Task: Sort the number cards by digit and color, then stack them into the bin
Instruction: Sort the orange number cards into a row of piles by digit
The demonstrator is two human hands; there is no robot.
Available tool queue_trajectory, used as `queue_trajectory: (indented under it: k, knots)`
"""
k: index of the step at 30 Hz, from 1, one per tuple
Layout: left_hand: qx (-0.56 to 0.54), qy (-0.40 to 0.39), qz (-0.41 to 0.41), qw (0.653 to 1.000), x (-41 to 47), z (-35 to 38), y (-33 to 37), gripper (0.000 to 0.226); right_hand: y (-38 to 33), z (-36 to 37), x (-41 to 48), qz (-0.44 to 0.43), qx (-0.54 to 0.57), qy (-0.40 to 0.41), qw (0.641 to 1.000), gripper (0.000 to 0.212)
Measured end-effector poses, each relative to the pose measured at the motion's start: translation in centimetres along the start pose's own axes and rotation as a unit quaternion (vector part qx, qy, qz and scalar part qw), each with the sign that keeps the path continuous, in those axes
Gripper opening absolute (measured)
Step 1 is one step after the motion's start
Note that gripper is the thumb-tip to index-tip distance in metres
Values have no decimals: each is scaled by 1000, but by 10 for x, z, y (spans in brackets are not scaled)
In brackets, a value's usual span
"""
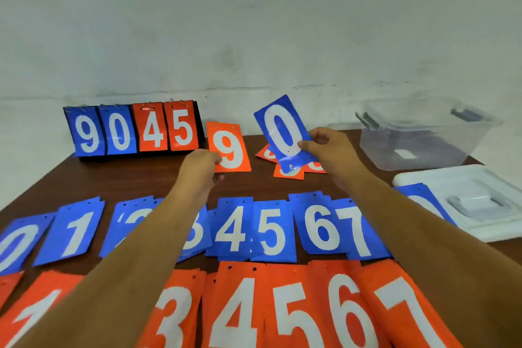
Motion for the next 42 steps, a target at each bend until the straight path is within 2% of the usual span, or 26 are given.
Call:
queue_trajectory:
  k: [2,4,6,8,10,12,16,20,25,27,29,31,32,34,36,37,39,42]
  knots:
    - [13,-21,29,999,-21,-8,6,20,-17,17,-20,0,78,-69,995,12]
    - [39,-52,57,996,-43,-13,11,24,-27,31,-42,24,106,-138,984,16]
    - [36,-94,85,991,-66,-14,13,31,-38,40,-63,31,67,-207,975,17]
    - [29,-142,106,984,-93,-10,13,37,-52,42,-83,19,-63,-247,967,15]
    - [34,-177,105,978,-113,-8,6,40,-66,39,-98,-4,-213,-239,947,19]
    - [52,-198,91,975,-131,-7,-5,37,-74,38,-109,-10,-255,-211,944,31]
    - [94,-212,98,968,-158,-2,-20,33,-76,37,-128,1,-205,-171,964,42]
    - [169,-121,160,965,-166,-17,-18,31,-76,38,-143,17,-160,-181,970,36]
    - [199,-47,181,962,-174,-33,-12,35,-72,36,-152,55,-103,-187,976,39]
    - [192,-88,166,963,-176,-28,-15,34,-71,37,-154,55,-96,-181,977,39]
    - [106,-189,116,969,-183,-11,-26,32,-66,40,-153,54,-96,-172,979,38]
    - [37,-270,81,959,-192,3,-36,33,-61,43,-152,57,-99,-152,982,40]
    - [37,-294,83,951,-196,8,-37,33,-58,44,-152,59,-94,-137,984,41]
    - [62,-318,94,941,-201,12,-40,34,-57,51,-154,55,-95,-119,987,41]
    - [100,-300,102,943,-199,7,-43,37,-56,60,-152,48,-100,-108,988,39]
    - [117,-276,110,948,-196,1,-42,37,-55,64,-151,46,-85,-98,990,39]
    - [117,-207,122,964,-188,-22,-37,36,-51,73,-151,56,17,-67,996,39]
    - [62,-154,111,980,-183,-56,-37,30,-38,107,-157,111,195,-81,971,28]
Point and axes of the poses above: each hand's wrist, its own x-axis towards the middle knuckle, its own z-axis out of the palm, y = z × x, the point moved 9 cm from there along x, towards the middle knuckle, and after that the axes turned 9 degrees about -y, right-handed, at the moved point
